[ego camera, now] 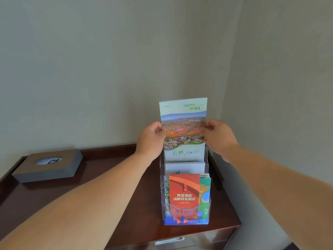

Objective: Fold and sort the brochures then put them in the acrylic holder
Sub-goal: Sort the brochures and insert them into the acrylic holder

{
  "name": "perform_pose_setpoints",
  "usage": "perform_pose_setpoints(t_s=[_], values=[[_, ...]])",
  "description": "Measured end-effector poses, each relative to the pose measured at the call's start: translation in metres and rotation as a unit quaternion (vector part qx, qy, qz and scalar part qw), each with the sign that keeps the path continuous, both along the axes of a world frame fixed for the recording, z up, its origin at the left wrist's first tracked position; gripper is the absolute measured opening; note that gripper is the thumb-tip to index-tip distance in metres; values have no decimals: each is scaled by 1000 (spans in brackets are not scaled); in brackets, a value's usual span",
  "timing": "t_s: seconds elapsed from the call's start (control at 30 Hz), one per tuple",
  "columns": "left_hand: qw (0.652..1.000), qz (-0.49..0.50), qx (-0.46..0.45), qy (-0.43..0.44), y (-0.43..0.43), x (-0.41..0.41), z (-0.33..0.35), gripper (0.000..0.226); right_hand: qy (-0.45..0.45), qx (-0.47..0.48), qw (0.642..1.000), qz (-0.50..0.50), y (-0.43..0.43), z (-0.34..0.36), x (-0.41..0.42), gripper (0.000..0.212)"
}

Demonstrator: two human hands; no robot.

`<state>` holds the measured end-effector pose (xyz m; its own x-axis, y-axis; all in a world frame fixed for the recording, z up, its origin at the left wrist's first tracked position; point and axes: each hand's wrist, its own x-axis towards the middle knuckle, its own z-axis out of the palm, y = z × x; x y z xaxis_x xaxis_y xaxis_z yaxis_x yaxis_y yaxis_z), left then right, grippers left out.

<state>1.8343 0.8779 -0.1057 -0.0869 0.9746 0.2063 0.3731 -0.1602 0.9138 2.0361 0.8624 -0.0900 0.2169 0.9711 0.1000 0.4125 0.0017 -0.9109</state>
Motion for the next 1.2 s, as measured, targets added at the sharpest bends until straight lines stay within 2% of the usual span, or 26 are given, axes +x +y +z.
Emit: perform_pose_setpoints(t_s=[0.13,0.2,0.27,0.33,0.43,0.6,0.83,1.07,1.2], values=[[1000,-5,-8,24,-1,-2,-15,27,-108,-14,994,-23,0,-16,1,15],[999,-9,-7,42,-2,-3,-23,22,-144,-19,989,-25,-4,-24,0,21],[998,-8,-3,65,-3,0,-30,17,-167,-23,985,-23,-7,-30,-1,18],[994,1,7,112,-6,1,-35,13,-191,-27,981,-28,-10,-34,0,20],[983,23,7,183,-10,2,-43,16,-238,-51,969,-41,-12,-43,2,32],[971,35,-28,237,-15,3,-51,15,-296,-106,949,-36,-14,-55,1,30],[964,33,-54,259,-16,4,-59,19,-285,-139,948,-23,-14,-68,0,32],[958,48,-84,269,-17,1,-64,13,-298,-154,942,-16,-12,-73,2,35],[958,48,-87,270,-15,2,-61,15,-274,-145,951,-11,-11,-74,1,20]])
